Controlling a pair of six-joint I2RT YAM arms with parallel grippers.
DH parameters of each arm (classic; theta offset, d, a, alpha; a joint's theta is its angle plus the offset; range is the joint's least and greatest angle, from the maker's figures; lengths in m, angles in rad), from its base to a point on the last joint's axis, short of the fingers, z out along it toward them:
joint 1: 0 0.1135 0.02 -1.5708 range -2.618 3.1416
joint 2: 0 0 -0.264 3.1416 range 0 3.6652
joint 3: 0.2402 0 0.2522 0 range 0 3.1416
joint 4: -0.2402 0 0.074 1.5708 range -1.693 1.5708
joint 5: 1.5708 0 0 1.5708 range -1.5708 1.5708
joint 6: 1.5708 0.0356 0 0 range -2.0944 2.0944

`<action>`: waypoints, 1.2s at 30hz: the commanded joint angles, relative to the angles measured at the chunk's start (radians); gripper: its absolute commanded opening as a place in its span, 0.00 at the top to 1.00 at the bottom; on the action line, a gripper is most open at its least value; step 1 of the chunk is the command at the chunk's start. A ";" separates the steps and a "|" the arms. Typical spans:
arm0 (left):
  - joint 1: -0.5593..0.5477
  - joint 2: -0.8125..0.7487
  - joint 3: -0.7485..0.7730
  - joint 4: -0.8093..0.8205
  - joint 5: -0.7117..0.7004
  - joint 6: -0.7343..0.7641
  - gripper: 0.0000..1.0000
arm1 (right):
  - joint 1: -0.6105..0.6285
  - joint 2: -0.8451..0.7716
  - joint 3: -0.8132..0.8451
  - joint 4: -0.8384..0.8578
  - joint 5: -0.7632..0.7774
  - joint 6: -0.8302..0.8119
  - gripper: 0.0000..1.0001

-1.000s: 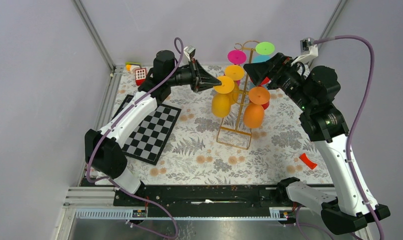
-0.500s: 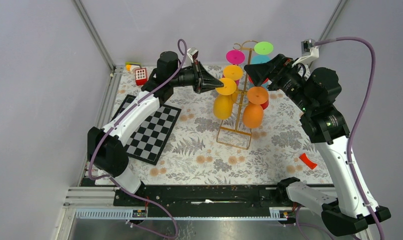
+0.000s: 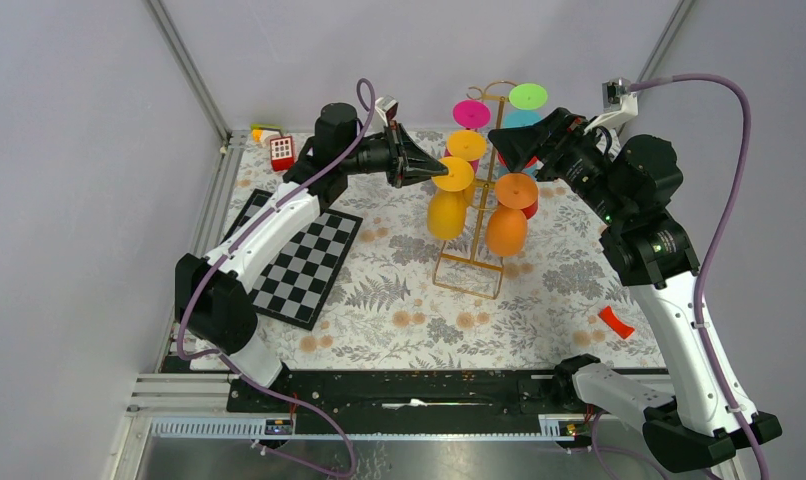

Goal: Place the wine glass upside down on the wine glass rack
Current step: Turn the wine glass upside down at the wine rack.

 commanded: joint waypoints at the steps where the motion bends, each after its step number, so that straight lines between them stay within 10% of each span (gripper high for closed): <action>1: -0.003 -0.007 0.047 0.050 0.027 0.007 0.95 | -0.006 -0.003 0.003 0.032 0.026 0.010 0.00; 19: -0.005 -0.020 0.035 -0.029 0.025 0.051 0.82 | -0.006 0.004 0.003 0.033 0.033 0.010 0.00; 36: -0.003 -0.051 0.049 -0.119 0.010 0.149 0.37 | -0.006 0.007 0.003 0.032 0.037 0.021 0.00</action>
